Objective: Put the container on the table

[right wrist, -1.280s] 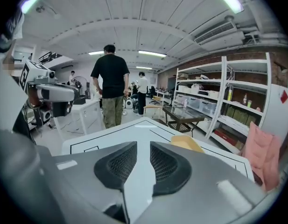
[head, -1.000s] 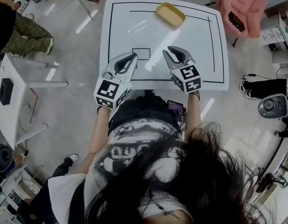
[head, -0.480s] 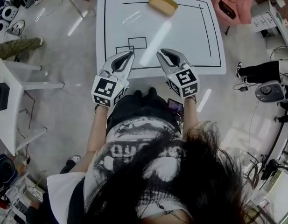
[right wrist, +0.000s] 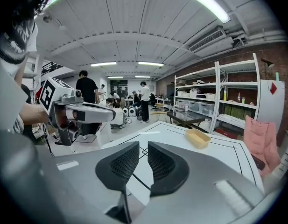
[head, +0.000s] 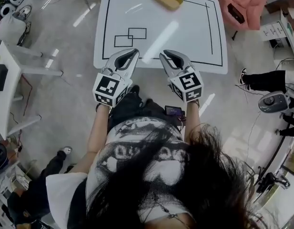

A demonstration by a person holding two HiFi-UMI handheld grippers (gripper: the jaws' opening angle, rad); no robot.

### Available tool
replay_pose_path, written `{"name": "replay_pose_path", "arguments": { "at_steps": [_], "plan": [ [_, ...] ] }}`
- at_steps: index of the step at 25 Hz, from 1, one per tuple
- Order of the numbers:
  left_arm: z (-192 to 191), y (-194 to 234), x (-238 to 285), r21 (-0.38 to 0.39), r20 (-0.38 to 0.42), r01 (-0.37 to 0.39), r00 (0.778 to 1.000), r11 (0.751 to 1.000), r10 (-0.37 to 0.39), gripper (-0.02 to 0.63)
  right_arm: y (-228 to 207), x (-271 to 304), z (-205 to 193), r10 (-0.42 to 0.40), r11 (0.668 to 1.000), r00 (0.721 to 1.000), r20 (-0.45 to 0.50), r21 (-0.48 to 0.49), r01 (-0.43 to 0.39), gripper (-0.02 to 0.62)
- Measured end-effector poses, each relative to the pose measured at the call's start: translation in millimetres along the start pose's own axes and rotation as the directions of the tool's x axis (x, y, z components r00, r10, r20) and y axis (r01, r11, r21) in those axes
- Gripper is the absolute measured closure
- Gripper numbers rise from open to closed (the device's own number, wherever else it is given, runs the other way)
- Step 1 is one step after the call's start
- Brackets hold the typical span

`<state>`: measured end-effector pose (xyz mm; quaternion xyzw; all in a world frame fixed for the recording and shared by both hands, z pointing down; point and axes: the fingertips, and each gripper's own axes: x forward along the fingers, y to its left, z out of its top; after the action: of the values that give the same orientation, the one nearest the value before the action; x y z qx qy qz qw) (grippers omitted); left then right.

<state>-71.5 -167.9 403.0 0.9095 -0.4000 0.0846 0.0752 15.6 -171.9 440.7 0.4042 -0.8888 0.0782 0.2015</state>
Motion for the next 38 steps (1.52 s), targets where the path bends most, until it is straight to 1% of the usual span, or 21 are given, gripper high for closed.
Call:
{"name": "replay_pose_path", "arguments": {
  "at_steps": [6, 11, 15, 20, 29, 38],
  "plan": [
    [-3.8, -60.5, -8.1, 0.004, 0.0, -0.042, 0.999, 0.999, 0.042, 0.606, 1.7, -53.1, -17.6, 0.04, 0.999, 0.999, 0.028, -0.02, -0.039, 0.535],
    [-7.5, -88.6, -20.5, 0.005, 0.011, -0.083, 0.997, 0.997, 0.082, 0.606, 8.0, -81.7, -26.0, 0.063, 0.997, 0.997, 0.051, -0.04, -0.061, 0.551],
    [-16.7, -107.2, -29.3, 0.004, 0.005, -0.108, 0.994, 0.994, 0.108, 0.606, 14.7, -99.6, -36.9, 0.08, 0.996, 0.995, 0.059, -0.053, -0.076, 0.586],
    [-25.2, -125.3, -38.1, -0.002, -0.001, -0.124, 0.992, 0.992, 0.124, 0.606, 23.0, -114.6, -49.4, 0.095, 0.993, 0.994, 0.056, -0.075, -0.091, 0.592],
    [-36.5, -149.8, -46.6, -0.003, -0.006, -0.12, 0.993, 0.993, 0.12, 0.606, 30.5, -135.3, -62.3, 0.106, 0.987, 0.993, 0.051, -0.126, -0.099, 0.594],
    [-49.0, -162.8, -47.8, -0.019, -0.024, -0.111, 0.994, 0.994, 0.111, 0.606, 24.8, -146.2, -78.2, 0.088, 0.989, 0.996, 0.022, -0.118, -0.085, 0.593]
  ]
}}
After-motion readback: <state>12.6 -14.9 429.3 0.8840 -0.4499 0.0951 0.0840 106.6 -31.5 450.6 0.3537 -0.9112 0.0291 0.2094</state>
